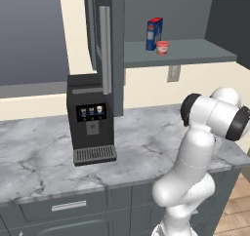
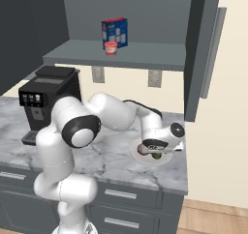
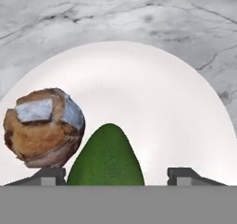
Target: Pick the avocado and bread from the counter and place them on the plate. Then pick the jam from the cabinet and place it next to the plate. Lastly close the cabinet door.
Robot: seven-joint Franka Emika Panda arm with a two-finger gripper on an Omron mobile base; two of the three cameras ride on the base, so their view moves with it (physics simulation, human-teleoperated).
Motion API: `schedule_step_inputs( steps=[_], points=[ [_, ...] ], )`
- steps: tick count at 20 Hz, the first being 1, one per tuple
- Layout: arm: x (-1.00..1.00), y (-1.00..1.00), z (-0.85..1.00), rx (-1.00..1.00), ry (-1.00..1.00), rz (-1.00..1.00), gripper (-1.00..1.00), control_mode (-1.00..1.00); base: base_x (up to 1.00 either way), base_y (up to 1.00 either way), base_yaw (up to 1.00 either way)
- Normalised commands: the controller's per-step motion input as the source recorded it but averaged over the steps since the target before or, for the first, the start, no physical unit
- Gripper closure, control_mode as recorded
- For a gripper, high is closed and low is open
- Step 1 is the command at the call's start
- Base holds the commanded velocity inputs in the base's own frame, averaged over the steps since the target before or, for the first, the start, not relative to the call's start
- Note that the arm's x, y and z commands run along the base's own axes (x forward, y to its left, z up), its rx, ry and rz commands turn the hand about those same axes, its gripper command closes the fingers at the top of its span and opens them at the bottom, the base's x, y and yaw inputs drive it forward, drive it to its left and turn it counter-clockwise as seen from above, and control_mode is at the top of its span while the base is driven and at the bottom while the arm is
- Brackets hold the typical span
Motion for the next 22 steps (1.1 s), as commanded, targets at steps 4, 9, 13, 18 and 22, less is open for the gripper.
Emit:
schedule_step_inputs(
  steps=[4,9,13,18,22],
  points=[
    [-0.05,0.00,0.35,0.01,-0.16,0.00,-1.00,-1.00,0.00,0.00,0.00],
    [-0.20,0.03,0.47,0.00,-0.20,0.00,-1.00,-1.00,0.00,0.00,0.00],
    [-0.30,0.28,0.43,0.00,-0.23,-0.04,-1.00,-1.00,0.00,0.00,0.00],
    [-0.44,0.48,0.52,0.00,-0.26,-0.08,-1.00,-1.00,0.00,0.00,0.00],
    [-0.57,0.43,0.67,0.00,-0.13,-0.07,-1.00,-1.00,0.00,0.00,0.00]
  ],
)
